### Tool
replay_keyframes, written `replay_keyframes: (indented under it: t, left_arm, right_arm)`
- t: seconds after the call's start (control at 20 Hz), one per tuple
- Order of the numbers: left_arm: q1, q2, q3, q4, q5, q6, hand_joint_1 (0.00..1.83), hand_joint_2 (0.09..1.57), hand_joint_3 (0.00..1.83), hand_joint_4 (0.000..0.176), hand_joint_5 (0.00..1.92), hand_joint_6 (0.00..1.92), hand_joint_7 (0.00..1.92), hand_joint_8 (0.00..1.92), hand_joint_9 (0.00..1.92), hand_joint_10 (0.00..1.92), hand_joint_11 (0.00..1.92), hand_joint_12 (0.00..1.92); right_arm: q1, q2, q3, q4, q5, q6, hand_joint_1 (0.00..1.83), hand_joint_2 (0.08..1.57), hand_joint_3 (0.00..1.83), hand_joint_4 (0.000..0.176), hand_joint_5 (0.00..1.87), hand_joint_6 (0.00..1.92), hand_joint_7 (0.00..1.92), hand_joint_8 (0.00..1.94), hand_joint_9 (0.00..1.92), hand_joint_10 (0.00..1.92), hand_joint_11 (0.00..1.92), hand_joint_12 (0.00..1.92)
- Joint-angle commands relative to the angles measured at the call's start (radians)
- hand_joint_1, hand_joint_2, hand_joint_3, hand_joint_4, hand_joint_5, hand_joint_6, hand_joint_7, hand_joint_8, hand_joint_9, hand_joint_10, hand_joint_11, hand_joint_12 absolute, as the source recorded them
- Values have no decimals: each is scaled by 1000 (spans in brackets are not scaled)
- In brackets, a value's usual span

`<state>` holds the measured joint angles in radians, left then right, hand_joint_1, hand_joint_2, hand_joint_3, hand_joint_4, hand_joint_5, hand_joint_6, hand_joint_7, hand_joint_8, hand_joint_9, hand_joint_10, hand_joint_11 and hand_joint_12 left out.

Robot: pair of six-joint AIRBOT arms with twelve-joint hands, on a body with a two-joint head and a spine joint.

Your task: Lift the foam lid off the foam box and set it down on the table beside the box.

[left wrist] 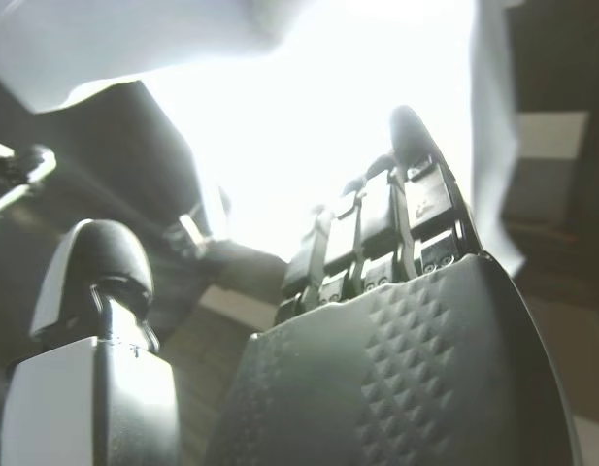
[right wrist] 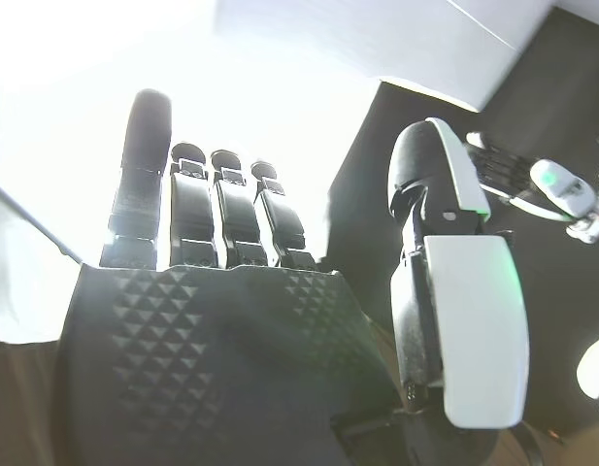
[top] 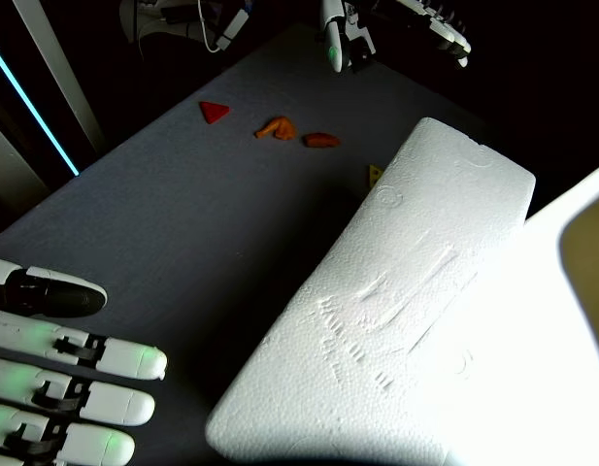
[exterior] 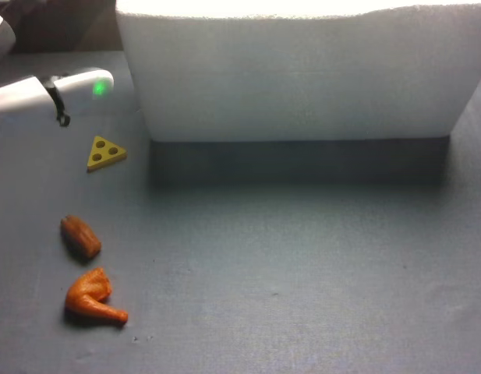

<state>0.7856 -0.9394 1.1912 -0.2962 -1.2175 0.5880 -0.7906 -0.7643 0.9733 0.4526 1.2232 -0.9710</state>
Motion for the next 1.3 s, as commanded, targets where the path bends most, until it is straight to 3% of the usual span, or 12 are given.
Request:
replay_keyframes:
  t: [0.0, 0.1, 0.15, 0.3, 0.5, 0.55, 0.65, 0.7, 0.75, 0.9, 1.0, 1.25]
  left_arm:
    - [-17, -4, 14, -21, -100, -2, 579, 1095, 0, 51, 0, 0, 0, 0, 0, 0, 0, 1237]
    - [-30, -24, 42, -39, -69, -13, 560, 1067, 0, 53, 0, 0, 0, 0, 11, 8, 0, 1539]
    - [-39, -33, 55, -46, -50, -14, 557, 1058, 0, 50, 0, 0, 0, 0, 5, 6, 0, 1556]
    - [-56, -52, 85, -73, -15, -19, 570, 1052, 0, 32, 0, 0, 0, 0, 8, 14, 0, 1637]
    - [-80, -78, 122, -90, 33, -27, 549, 1012, 0, 16, 19, 5, 0, 0, 0, 0, 0, 1735]
    - [-87, -86, 131, -98, 51, -27, 535, 1009, 0, 2, 15, 3, 0, 0, 0, 0, 0, 1733]
    - [-100, -99, 145, -107, 79, -33, 552, 995, 0, 0, 15, 2, 0, 0, 0, 0, 0, 1650]
    - [-115, -112, 158, -113, 108, -32, 522, 952, 0, 13, 24, 3, 0, 0, 0, 0, 0, 1536]
    - [-122, -118, 164, -115, 124, -32, 467, 906, 0, 47, 34, 4, 10, 1, 23, 11, 0, 1560]
    - [-139, -134, 187, -126, 163, -33, 475, 911, 0, 41, 35, 1, 0, 0, 0, 0, 0, 1452]
    - [-151, -146, 207, -129, 182, -42, 468, 922, 2, 36, 28, 2, 0, 0, 0, 0, 0, 1210]
    - [-184, -177, 244, -125, 220, -54, 434, 941, 8, 38, 38, 4, 1, 0, 20, 8, 0, 1170]
  right_arm:
    - [14, 5, 17, 25, 119, -2, 621, 1210, 0, 0, 0, 0, 0, 0, 4, 2, 0, 1921]
    - [33, -21, 53, 59, 85, -2, 645, 1225, 4, 0, 0, 0, 0, 0, 13, 6, 0, 1921]
    - [57, -36, 77, 69, 52, -2, 656, 1222, 1, 0, 0, 0, 0, 0, 2, 233, 0, 1912]
    - [127, -71, 137, 85, -34, -2, 642, 1220, 0, 0, 0, 0, 0, 0, 0, 33, 0, 1914]
    - [196, -108, 194, 98, -116, -2, 631, 1241, 9, 0, 0, 0, 0, 0, 0, 0, 0, 1921]
    - [208, -118, 209, 104, -136, -4, 614, 1236, 6, 0, 0, 0, 0, 0, 0, 0, 0, 1921]
    - [223, -125, 220, 114, -159, -13, 577, 1235, 4, 0, 0, 0, 0, 0, 14, 9, 0, 1921]
    - [231, -126, 224, 125, -171, -23, 578, 1232, 2, 0, 0, 0, 0, 0, 2, 1, 0, 1921]
    - [233, -127, 226, 132, -178, -28, 535, 1224, 0, 0, 0, 0, 0, 0, 0, 0, 0, 1921]
    - [242, -140, 247, 154, -205, -35, 479, 1218, 0, 0, 0, 0, 0, 0, 0, 0, 0, 1860]
    - [254, -152, 265, 159, -226, -35, 501, 1209, 0, 0, 0, 0, 0, 0, 18, 15, 0, 1919]
    - [289, -173, 288, 159, -251, -35, 531, 1172, 0, 0, 0, 0, 0, 0, 0, 0, 0, 1777]
